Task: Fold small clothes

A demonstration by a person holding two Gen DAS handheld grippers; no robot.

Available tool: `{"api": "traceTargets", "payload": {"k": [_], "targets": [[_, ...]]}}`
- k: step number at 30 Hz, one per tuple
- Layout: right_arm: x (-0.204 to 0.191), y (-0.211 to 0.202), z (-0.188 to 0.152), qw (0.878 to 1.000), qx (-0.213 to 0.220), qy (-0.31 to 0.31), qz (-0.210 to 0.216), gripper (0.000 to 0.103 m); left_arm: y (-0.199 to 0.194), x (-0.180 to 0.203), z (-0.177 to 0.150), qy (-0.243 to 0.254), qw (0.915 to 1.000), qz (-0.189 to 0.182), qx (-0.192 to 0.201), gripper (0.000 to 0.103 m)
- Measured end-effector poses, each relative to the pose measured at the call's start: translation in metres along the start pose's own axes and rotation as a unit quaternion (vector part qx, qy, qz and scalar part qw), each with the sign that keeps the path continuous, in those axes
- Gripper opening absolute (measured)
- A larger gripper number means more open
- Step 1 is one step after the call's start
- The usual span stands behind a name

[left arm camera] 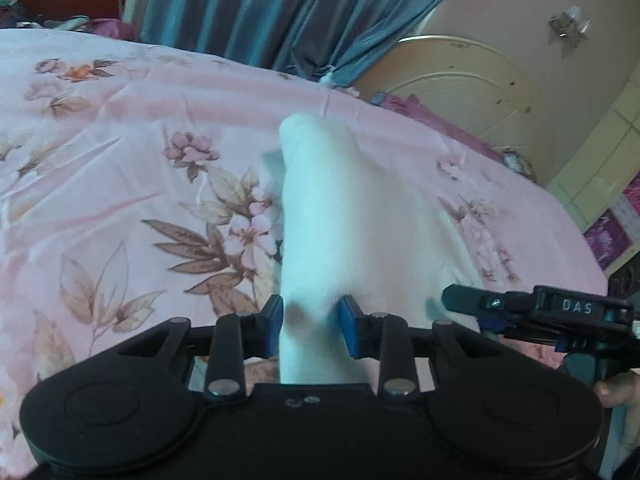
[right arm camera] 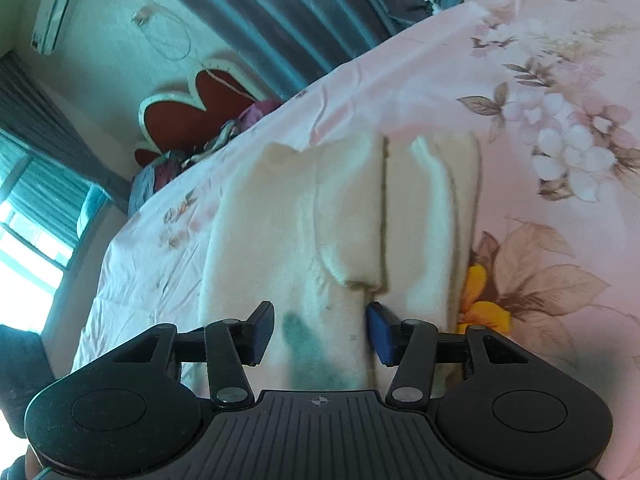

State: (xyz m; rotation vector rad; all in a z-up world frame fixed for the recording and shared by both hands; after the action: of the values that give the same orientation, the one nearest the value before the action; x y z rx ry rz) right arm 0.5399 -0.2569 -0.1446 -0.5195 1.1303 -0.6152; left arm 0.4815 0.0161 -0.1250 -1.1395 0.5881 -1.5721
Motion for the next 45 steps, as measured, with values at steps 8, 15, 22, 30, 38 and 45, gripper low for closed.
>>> {"api": "traceTargets", "payload": {"k": [8, 15, 22, 30, 38, 45], "targets": [[-0.016, 0.011, 0.002, 0.998, -0.002, -0.032, -0.063, 0.01, 0.01, -0.005, 0.026, 0.032, 0.9985, -0.044, 0.011, 0.03], [-0.031, -0.038, -0.03, 0.987, 0.066, -0.055, -0.138, 0.008, 0.016, 0.03, 0.034, 0.114, 0.9911, -0.069, -0.003, 0.027], [0.001, -0.029, -0.039, 0.991, 0.066, 0.02, -0.115, 0.011, 0.033, 0.047, 0.034, 0.166, 0.9847, -0.043, -0.029, 0.027], [0.014, -0.042, 0.008, 0.985, 0.112, 0.061, -0.114, 0.049, 0.033, 0.045, 0.065, 0.171, 0.9843, -0.044, -0.006, 0.027], [0.03, -0.025, -0.001, 0.985, 0.076, 0.051, -0.144, 0.01, 0.063, 0.047, 0.072, 0.193, 0.9796, -0.033, -0.045, 0.027], [0.016, -0.039, 0.032, 0.974, 0.133, 0.028, -0.181, 0.01, 0.058, 0.04, 0.095, 0.163, 0.9857, -0.042, 0.003, 0.027]]}}
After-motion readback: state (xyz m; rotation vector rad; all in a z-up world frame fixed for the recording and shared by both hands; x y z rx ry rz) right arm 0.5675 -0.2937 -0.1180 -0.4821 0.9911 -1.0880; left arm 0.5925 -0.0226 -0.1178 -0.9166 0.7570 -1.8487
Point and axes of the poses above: each gripper's, at about its wrist camera, not at the fingertips, and y roughly the way its jaws point, x to its right, z to its top, the point moved 3 cm from there along y, roughly the way its jaws point, and after that the axes turned 14 degrees about -x, right-handed, at the moved point
